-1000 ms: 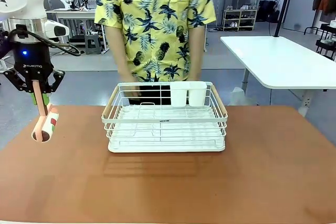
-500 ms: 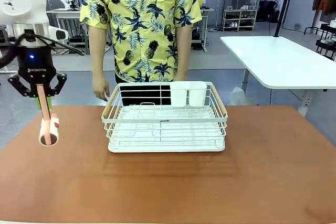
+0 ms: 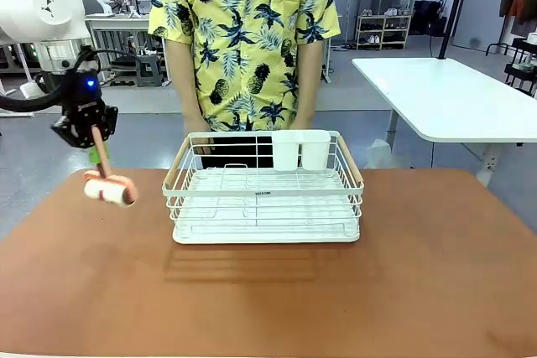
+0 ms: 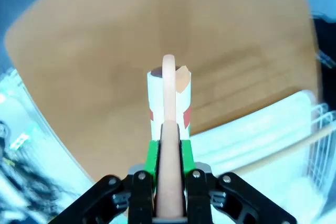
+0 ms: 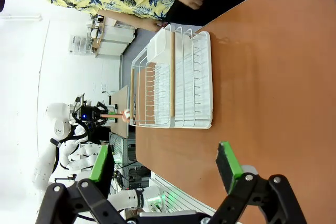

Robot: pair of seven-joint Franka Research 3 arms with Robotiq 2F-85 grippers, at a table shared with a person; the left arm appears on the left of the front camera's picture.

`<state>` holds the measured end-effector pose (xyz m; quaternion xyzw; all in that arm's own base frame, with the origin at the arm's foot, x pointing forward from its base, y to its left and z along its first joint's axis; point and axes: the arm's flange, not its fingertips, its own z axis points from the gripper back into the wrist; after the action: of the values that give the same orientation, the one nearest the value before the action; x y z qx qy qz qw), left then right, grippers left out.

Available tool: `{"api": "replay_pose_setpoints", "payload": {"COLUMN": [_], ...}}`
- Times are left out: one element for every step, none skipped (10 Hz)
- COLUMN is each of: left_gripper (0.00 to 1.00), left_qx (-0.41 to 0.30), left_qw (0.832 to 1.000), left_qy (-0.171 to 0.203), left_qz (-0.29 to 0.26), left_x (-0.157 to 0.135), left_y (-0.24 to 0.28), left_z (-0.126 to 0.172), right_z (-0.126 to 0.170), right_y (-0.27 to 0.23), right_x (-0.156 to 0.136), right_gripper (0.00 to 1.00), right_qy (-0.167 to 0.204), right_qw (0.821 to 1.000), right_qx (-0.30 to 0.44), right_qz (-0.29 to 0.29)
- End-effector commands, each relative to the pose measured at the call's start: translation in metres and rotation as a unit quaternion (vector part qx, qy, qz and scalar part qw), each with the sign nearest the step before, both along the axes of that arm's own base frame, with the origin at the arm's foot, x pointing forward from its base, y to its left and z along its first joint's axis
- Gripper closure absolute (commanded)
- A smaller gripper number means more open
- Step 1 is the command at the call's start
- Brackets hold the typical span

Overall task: Clean the table.
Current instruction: Place the Lint Roller down when the Dish drying rack is positioned in the middle of the table.

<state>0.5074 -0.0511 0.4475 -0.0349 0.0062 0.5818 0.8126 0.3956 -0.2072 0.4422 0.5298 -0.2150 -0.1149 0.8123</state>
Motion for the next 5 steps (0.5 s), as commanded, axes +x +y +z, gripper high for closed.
{"api": "replay_pose_setpoints", "payload": {"left_gripper": [0.79,0.79,0.79,0.79,0.79], "left_qx": [0.03,0.042,0.056,0.061,0.065], "left_qw": [0.984,0.98,0.976,0.977,0.974], "left_qy": [-0.125,-0.147,-0.167,-0.168,-0.171], "left_qz": [0.125,0.126,0.125,0.12,0.131], "left_x": [0.012,0.017,0.019,0.018,0.017], "left_y": [-0.009,-0.011,-0.014,-0.016,-0.014], "left_z": [-0.037,-0.054,-0.069,-0.08,-0.088], "right_z": [0.003,0.003,0.003,0.003,0.003], "right_y": [0.0,0.0,0.0,0.0,0.0], "right_x": [0.0,0.0,0.0,0.0,0.0], "right_gripper": [0.0,0.0,0.0,0.0,0.0], "right_qy": [-0.01,-0.01,-0.01,-0.01,-0.01], "right_qw": [1.0,1.0,1.0,1.0,1.0], "right_qx": [0.005,0.005,0.005,0.005,0.005], "right_qz": [0.002,0.002,0.002,0.002,0.002]}}
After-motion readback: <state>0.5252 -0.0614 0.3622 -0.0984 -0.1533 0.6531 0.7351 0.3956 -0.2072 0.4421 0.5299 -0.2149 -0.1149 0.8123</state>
